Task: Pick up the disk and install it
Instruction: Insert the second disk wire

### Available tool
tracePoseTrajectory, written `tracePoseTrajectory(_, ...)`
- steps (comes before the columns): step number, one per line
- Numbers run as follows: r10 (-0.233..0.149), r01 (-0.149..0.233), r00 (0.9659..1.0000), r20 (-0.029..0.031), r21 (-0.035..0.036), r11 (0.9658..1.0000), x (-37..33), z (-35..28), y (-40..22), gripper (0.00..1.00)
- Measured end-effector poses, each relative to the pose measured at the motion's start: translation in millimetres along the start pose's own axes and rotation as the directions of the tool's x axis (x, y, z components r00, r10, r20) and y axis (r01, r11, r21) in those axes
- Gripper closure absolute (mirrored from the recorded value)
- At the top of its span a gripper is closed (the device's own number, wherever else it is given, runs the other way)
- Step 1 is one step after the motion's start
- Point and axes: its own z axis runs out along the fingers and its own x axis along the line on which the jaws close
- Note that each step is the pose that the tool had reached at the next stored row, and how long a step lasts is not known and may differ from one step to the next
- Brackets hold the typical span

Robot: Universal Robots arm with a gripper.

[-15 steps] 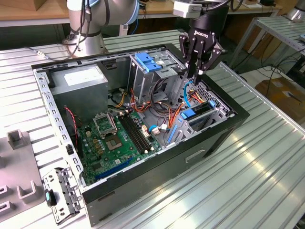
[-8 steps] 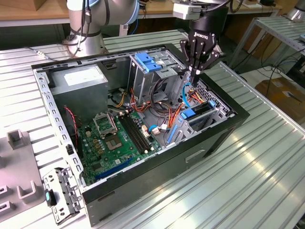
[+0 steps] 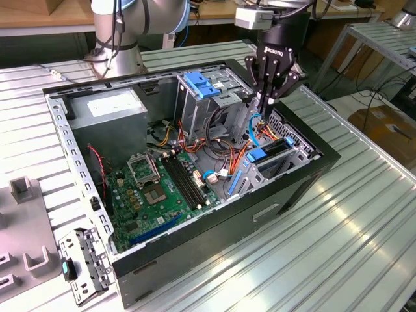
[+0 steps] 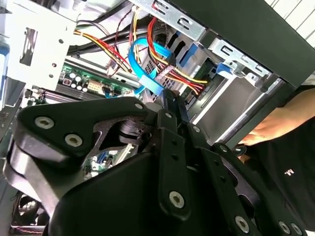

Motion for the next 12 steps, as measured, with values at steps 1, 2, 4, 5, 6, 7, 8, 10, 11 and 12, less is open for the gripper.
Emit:
tracePoseTrajectory(1,0.000,0.000,1.0000,-0.0022,0.0000,1.0000,-0.8,2.6,-0.1,0.82)
tracePoseTrajectory(2,0.000,0.000,1.0000,-0.0035,0.0000,1.0000,-1.0,3.0,-0.1,0.82)
tracePoseTrajectory(4,0.000,0.000,1.0000,-0.0055,0.0000,1.0000,-1.4,4.4,-0.2,0.82)
tracePoseTrajectory(5,0.000,0.000,1.0000,-0.0066,0.0001,1.0000,-1.6,5.0,-0.2,0.81)
tracePoseTrajectory(6,0.000,0.000,1.0000,-0.0083,0.0001,1.0000,-1.9,5.9,-0.3,0.75)
tracePoseTrajectory(7,0.000,0.000,1.0000,-0.0100,0.0001,1.0000,-2.1,6.7,-0.3,0.75)
tracePoseTrajectory(8,0.000,0.000,0.9999,-0.0120,0.0001,1.0000,-2.3,7.4,-0.3,0.75)
tracePoseTrajectory(10,0.001,-0.001,0.9999,-0.0171,0.0002,1.0000,-2.7,8.4,-0.4,0.75)
tracePoseTrajectory(11,0.001,-0.001,0.9998,-0.0188,0.0002,1.0000,-2.8,8.6,-0.4,0.76)
tracePoseTrajectory(12,0.001,-0.001,0.9998,-0.0195,0.0002,1.0000,-2.7,8.7,-0.4,0.84)
